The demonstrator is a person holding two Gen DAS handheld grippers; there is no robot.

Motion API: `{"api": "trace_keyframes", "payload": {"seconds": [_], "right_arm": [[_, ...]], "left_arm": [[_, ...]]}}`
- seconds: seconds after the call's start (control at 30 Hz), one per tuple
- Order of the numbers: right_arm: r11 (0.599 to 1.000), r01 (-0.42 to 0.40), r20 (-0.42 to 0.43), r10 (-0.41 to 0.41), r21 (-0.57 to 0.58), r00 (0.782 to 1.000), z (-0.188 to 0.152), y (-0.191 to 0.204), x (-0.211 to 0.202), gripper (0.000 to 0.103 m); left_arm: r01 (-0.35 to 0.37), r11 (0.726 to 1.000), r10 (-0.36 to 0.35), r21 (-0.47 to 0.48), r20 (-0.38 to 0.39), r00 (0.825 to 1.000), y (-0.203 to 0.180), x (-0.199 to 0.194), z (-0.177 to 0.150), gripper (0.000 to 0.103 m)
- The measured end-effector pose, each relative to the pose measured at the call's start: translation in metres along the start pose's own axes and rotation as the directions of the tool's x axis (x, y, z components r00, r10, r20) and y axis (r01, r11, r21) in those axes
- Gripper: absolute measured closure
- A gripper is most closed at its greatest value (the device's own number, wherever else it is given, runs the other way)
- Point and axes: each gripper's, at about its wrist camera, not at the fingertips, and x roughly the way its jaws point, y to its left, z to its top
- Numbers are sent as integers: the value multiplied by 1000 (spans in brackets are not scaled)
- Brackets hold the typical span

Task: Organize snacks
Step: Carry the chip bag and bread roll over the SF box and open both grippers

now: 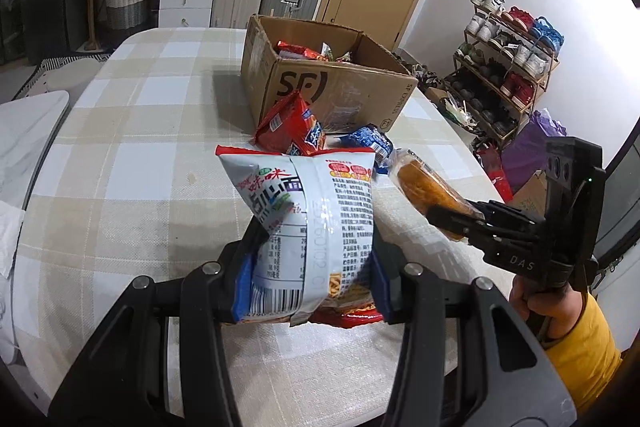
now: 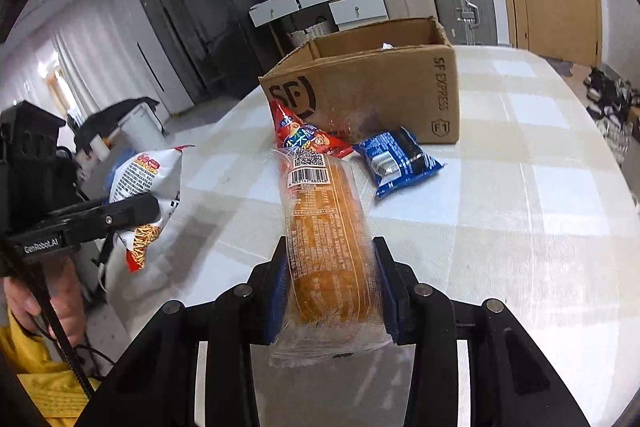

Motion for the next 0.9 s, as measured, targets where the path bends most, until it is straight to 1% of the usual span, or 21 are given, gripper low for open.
{"api": "trace_keyframes", "payload": {"seconds": [0.17, 0.27, 0.43, 0.53, 0.7, 0.8, 0.9], "right_arm": [[990, -75, 8, 75, 116, 997, -10, -13, -2, 65], [986, -102, 38, 98, 135, 994, -8, -10, -13, 65], [981, -155, 121, 141, 118, 983, 9, -1, -41, 65], [984, -155, 142, 141, 92, 980, 22, 9, -55, 65], [978, -199, 209, 183, 61, 961, 43, 22, -83, 65], [974, -222, 259, 204, 44, 944, 58, 29, -102, 65], [971, -237, 299, 215, 40, 930, 73, 35, -119, 65]], "left_arm": [[4, 1000, -4, 14, 6, 1000, -4, -8, -3, 60], [-2, 1000, 2, 14, 14, 1000, -4, -14, -2, 60], [-1, 1000, 1, 10, 39, 999, -3, -24, 7, 60], [9, 1000, -8, -11, 78, 997, -2, -37, 16, 60], [4, 1000, -4, -3, 123, 992, -6, -55, 34, 60], [13, 1000, -13, 0, 147, 989, -9, -66, 47, 60], [7, 1000, -9, 11, 174, 985, -13, -78, 59, 60]]}}
